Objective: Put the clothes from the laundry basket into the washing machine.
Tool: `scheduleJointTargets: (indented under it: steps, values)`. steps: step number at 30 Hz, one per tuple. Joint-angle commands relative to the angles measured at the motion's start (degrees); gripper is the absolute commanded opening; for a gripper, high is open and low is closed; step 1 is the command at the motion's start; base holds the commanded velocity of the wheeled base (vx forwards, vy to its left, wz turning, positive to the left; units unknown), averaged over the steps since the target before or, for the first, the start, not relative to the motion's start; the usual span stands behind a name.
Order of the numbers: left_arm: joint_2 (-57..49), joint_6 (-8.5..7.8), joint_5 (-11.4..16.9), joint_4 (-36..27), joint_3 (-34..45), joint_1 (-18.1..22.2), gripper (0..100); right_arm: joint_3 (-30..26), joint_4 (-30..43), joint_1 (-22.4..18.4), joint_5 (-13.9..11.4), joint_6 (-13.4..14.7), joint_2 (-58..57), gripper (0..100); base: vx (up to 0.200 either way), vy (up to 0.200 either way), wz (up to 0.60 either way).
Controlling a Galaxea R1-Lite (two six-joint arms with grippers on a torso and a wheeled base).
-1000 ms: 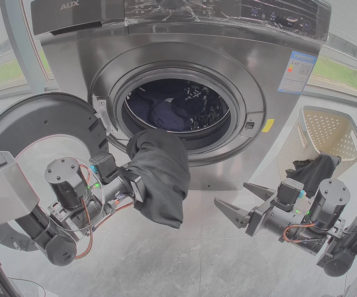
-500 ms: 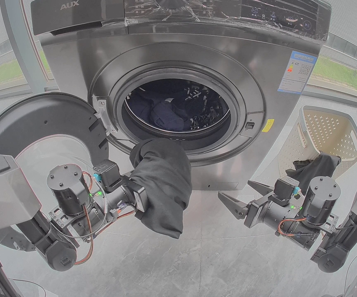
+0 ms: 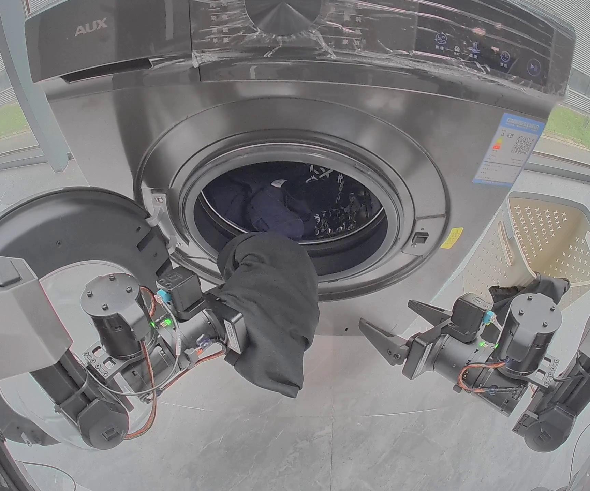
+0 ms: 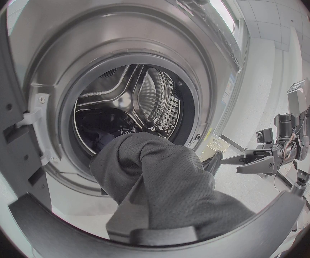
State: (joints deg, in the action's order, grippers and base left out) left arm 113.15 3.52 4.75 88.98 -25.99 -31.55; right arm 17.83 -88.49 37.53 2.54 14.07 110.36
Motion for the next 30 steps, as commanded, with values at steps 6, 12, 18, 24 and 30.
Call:
scheduleJointTargets:
  steps: [6,12,18,24,30]
  values:
    - [0.5,-0.1,-0.1,0.6,-0.2,-0.2,0,-0.4,0.0,0.5,0.0,-0.1,-0.1,100,0.2,0.0,0.0]
    - [1.3,0.52,-0.3,0.6,0.9,-3.7,0,-0.4,0.0,1.1,0.0,-0.2,-0.2,100,0.0,0.0,0.0]
    - [6.6,0.87,-0.7,0.5,-4.0,-5.0,0,-0.5,0.0,2.8,0.0,-0.1,-0.9,100,0.0,0.0,0.0]
    - [13.0,1.31,-0.2,0.4,-11.4,-3.9,0,-0.7,0.0,4.0,0.1,-0.2,-1.4,100,0.0,0.0,0.0]
    - [20.2,4.47,-0.7,0.3,-23.9,-3.9,0,-0.7,0.1,4.0,0.2,-0.2,-2.2,100,0.0,0.0,0.0]
